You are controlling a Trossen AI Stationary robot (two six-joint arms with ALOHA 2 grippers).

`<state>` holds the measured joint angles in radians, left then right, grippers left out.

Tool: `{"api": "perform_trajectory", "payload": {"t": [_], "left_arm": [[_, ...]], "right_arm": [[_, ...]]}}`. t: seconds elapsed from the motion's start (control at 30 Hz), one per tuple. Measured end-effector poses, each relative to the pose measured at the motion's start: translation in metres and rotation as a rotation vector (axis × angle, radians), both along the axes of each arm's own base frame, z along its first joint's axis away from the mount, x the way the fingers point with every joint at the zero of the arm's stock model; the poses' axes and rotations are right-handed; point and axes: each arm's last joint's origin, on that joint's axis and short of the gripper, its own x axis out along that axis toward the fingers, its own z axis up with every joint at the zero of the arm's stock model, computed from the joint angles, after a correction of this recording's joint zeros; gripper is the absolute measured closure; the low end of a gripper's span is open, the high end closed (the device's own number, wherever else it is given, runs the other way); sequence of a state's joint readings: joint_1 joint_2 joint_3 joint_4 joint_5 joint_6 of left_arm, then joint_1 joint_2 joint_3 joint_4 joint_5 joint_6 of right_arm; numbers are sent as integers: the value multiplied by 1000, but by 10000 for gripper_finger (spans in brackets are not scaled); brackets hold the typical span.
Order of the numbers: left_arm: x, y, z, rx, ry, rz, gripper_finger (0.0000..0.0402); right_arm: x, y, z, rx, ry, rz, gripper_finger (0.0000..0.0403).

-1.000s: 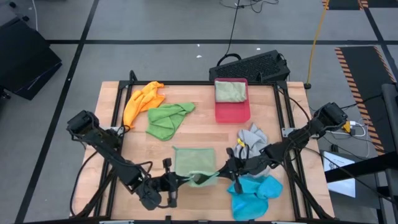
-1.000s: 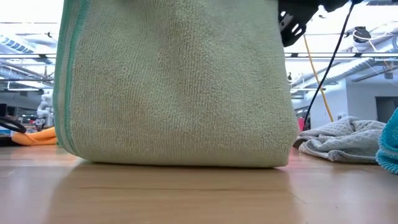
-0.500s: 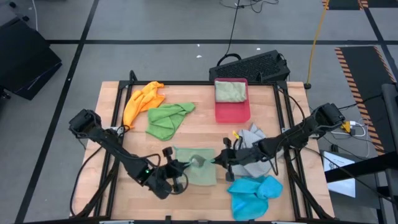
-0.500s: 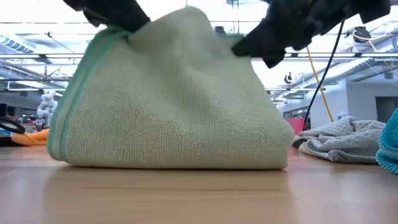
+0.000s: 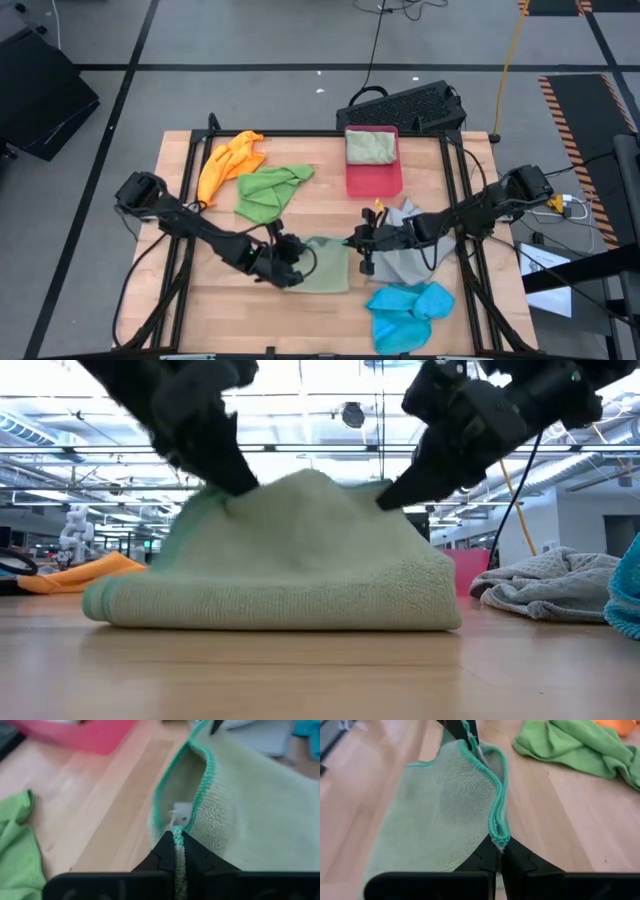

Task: Fold microfiber towels
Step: Fold the light green microfiber cloth

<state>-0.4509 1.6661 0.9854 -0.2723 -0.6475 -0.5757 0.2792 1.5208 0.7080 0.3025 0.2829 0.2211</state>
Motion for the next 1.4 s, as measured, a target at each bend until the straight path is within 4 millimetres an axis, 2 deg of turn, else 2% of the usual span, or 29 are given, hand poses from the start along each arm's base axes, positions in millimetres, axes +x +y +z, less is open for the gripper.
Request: {"api": "perform_trajectory", "payload": {"t": [0.1, 0.3, 0.43, 0.57, 0.73, 0.97, 1.1, 1.23, 1.4], "left_arm": [[-2, 6, -10, -22, -26, 22, 383], [0, 12, -14, -41, -33, 22, 395], [2, 18, -14, -28, -18, 27, 386], [4, 19, -14, -86, -17, 4, 382], [3, 2, -7, -178, -71, -82, 395], [-7, -37, 6, -255, -187, -208, 386], [-17, -49, 4, -221, -177, -205, 394], [-24, -42, -4, -90, -135, -78, 389], [-15, -19, -18, -31, -73, 39, 381]], "right_arm": [[-4, -6, -7, -3, -24, -8, 397], [-8, -14, -17, -23, -74, -10, 390], [-3, -17, -24, -11, -83, -8, 382], [3, -15, -28, 43, -117, 52, 380], [2, -6, -28, 122, -131, 83, 399], [-1, 21, -22, 257, -139, 195, 400], [-1, 28, -19, 260, -151, 198, 400], [-1, 20, -23, 207, -125, 111, 400], [2, 5, -27, 155, -92, 29, 398]]}}
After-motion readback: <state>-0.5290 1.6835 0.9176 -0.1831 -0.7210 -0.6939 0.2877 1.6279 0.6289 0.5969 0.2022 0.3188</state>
